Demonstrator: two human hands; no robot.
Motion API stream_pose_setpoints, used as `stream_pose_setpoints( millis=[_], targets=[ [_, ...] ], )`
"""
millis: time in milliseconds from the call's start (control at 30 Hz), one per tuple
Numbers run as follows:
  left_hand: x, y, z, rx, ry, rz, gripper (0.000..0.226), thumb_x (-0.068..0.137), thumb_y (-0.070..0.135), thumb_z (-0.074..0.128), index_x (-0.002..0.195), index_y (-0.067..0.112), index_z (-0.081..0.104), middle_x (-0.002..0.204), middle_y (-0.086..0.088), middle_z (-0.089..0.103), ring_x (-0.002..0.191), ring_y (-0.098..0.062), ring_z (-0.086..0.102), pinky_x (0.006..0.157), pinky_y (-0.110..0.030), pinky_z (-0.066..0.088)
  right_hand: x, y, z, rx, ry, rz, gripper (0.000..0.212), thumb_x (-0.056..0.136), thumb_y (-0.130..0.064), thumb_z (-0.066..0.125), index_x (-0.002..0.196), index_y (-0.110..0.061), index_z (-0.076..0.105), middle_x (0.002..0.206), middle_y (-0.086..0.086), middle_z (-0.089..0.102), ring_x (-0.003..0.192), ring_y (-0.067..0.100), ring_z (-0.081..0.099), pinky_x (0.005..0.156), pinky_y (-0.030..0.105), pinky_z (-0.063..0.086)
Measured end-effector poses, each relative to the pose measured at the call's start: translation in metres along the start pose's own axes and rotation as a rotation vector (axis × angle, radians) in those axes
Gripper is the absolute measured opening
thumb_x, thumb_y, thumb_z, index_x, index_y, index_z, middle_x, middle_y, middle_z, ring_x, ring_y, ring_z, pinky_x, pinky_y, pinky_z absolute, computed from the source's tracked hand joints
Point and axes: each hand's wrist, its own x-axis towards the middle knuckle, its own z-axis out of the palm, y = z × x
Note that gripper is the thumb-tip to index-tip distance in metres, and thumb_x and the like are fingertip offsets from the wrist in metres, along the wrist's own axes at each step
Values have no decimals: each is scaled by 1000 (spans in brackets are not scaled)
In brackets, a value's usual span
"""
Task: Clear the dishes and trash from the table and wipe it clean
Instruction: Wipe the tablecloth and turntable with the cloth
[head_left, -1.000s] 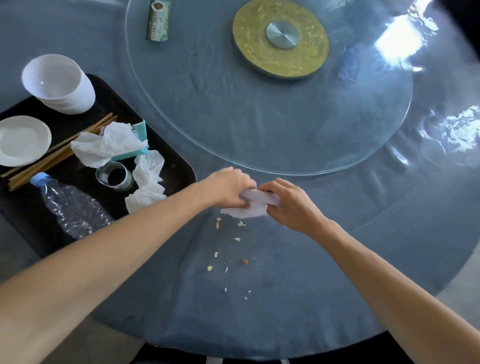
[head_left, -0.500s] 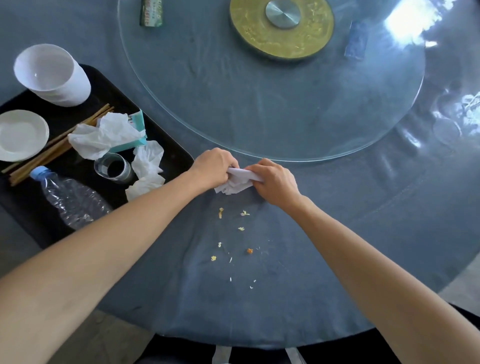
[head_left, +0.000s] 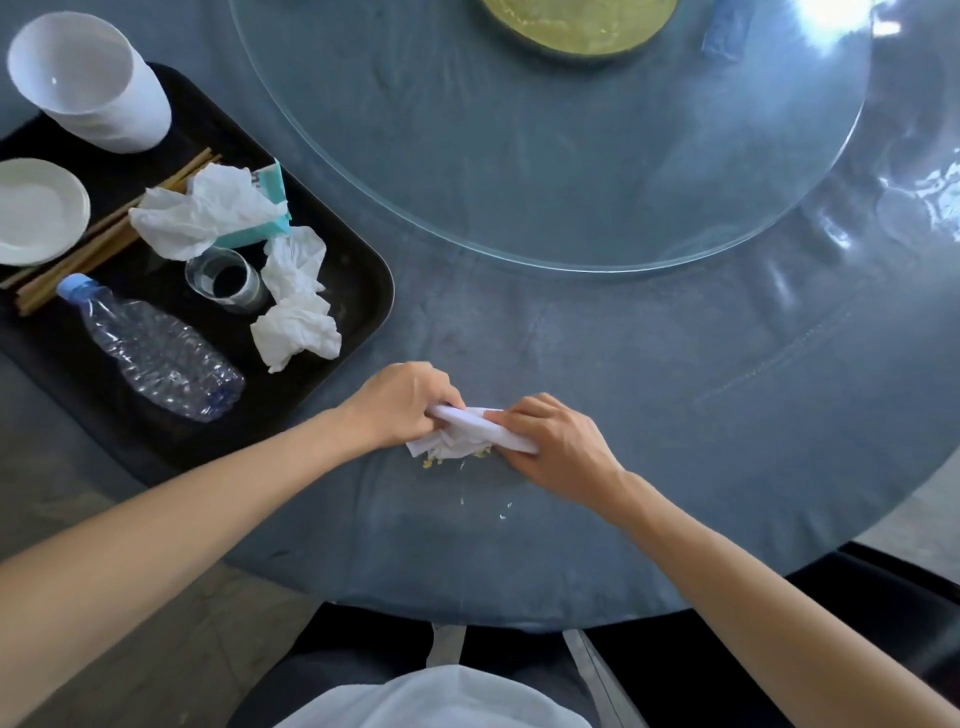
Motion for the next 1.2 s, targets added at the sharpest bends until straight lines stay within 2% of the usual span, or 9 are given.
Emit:
stream_pose_setpoints(
  millis=[167,300,500,633,733,867,967,1067,1200],
  targets=[
    [-27,-5,21,-129,138,44,40,82,17,63,117,34,71,101,14,68,91,-8,58,75,-33,53,-27,-1,1,80,7,-58,47,102,-22,64,147,-34,54,124,-13,68,115,15,64,72,32,57],
    [-36,-9,16,-253,163,199,60,79,-7,61,130,25,69,116,11,68,104,-1,63,82,-19,50,-25,4,-13,141,43,-135,43,104,-12,60,144,-30,61,132,-14,68,113,13,69,77,32,59],
    [-2,3,-29,-341,379,29,51,80,-6,73,127,14,70,110,2,74,91,2,66,81,-13,48,13,13,-47,125,218,-5,42,96,-15,63,137,-22,67,119,-4,76,95,21,74,74,32,59],
    [16,1,-48,-277,355,-150,26,82,1,70,104,12,73,75,-1,68,63,-7,58,59,-9,40,33,14,-50,125,167,72,46,92,-26,47,132,-24,69,103,-4,77,82,27,69,69,37,57],
    [3,-4,-31,-209,275,-141,28,76,-4,66,99,12,69,60,11,54,55,-5,50,57,-23,38,22,8,-29,46,127,90,48,90,-20,50,132,-31,69,113,-5,76,103,25,71,71,36,58],
    [-44,-9,9,-149,186,-88,32,71,2,67,95,23,65,75,7,64,71,-16,58,62,-33,46,-17,-4,-3,2,124,21,59,80,-5,63,132,-33,67,127,-13,72,118,15,67,65,34,59],
    [-65,-4,15,-230,75,-103,24,75,10,65,91,28,64,76,7,67,68,-11,59,62,-31,47,-39,-11,-1,65,6,-10,60,82,-5,64,134,-34,64,129,-15,70,104,17,71,62,36,59],
    [-60,-1,-2,-417,67,-146,23,79,5,75,92,23,71,83,6,73,74,-6,65,69,-22,49,-35,-7,-21,268,-40,108,49,85,-9,68,126,-36,68,109,-14,76,89,5,71,73,26,55],
    [-35,4,-35,-727,228,-206,20,86,3,77,104,6,69,98,-3,76,87,-7,69,84,-22,54,-10,10,-59,587,205,451,42,89,-10,80,120,-33,64,87,-9,71,68,2,67,66,21,55]
  ],
)
